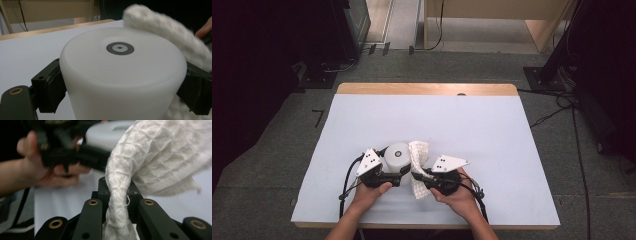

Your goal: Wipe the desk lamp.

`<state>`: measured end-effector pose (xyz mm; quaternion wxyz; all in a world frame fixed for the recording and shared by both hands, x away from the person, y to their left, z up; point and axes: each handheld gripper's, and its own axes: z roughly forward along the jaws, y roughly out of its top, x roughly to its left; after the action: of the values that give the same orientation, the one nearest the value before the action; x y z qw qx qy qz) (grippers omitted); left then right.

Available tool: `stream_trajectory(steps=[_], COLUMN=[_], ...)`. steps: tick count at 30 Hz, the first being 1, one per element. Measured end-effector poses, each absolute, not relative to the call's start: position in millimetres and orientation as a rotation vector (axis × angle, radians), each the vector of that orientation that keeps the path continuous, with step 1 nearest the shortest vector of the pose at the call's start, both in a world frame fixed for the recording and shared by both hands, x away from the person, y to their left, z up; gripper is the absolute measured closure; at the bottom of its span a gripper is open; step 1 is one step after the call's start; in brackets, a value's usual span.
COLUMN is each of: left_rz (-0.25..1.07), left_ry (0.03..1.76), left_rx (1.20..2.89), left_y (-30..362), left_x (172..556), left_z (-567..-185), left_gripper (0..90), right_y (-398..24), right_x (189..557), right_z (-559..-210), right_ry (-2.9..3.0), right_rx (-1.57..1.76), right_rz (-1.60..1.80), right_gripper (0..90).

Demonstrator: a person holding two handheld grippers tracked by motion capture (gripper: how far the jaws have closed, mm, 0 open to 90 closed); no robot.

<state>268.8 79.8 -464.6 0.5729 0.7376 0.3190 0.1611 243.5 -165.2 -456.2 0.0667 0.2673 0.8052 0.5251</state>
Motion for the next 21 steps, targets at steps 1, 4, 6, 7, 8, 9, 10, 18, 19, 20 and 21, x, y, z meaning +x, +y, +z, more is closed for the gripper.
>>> stream_trajectory(steps=[1, 4, 6, 7, 8, 9, 10, 18, 19, 20, 21], left_rz=[0.378, 0.362, 0.361, 0.356, 0.351, 0.351, 0.354, 0.433, 0.433, 0.429, 0.425], left_ry=[0.748, 0.757, 0.760, 0.769, 0.772, 0.772, 0.766, 0.681, 0.681, 0.680, 0.682], left_rx=[1.729, 1.719, 1.716, 1.707, 1.705, 1.705, 1.708, 1.776, 1.776, 1.776, 1.772], left_y=[80, 82, 82, 82, 83, 83, 83, 74, 74, 75, 75], left_x=[269, 270, 270, 271, 271, 271, 271, 264, 264, 264, 264], left_z=[-465, -465, -465, -465, -465, -465, -465, -466, -466, -466, -466], left_gripper=[9.2, 9.2, 9.2, 9.2, 9.2, 9.2, 9.2, 9.2, 9.2, 9.2, 9.2], right_y=[-165, -153, -152, -152, -155, -155, -156, -172, -172, -173, -175], right_x=[244, 243, 243, 243, 246, 246, 247, 249, 249, 248, 247], right_z=[-456, -471, -471, -471, -469, -469, -469, -453, -453, -451, -449], right_ry=[2.428, 2.568, 2.567, 2.566, 2.542, 2.542, 2.530, 2.300, 2.300, 2.286, 2.268], right_rx=[0.806, 0.736, 0.735, 0.743, 0.765, 0.765, 0.778, 0.850, 0.850, 0.833, 0.813], right_rz=[1.583, 1.449, 1.445, 1.446, 1.450, 1.450, 1.451, 1.522, 1.522, 1.541, 1.583], right_gripper=[79.6, 79.5, 79.5, 79.5, 79.4, 79.4, 79.4, 79.3, 79.3, 79.3, 79.2])
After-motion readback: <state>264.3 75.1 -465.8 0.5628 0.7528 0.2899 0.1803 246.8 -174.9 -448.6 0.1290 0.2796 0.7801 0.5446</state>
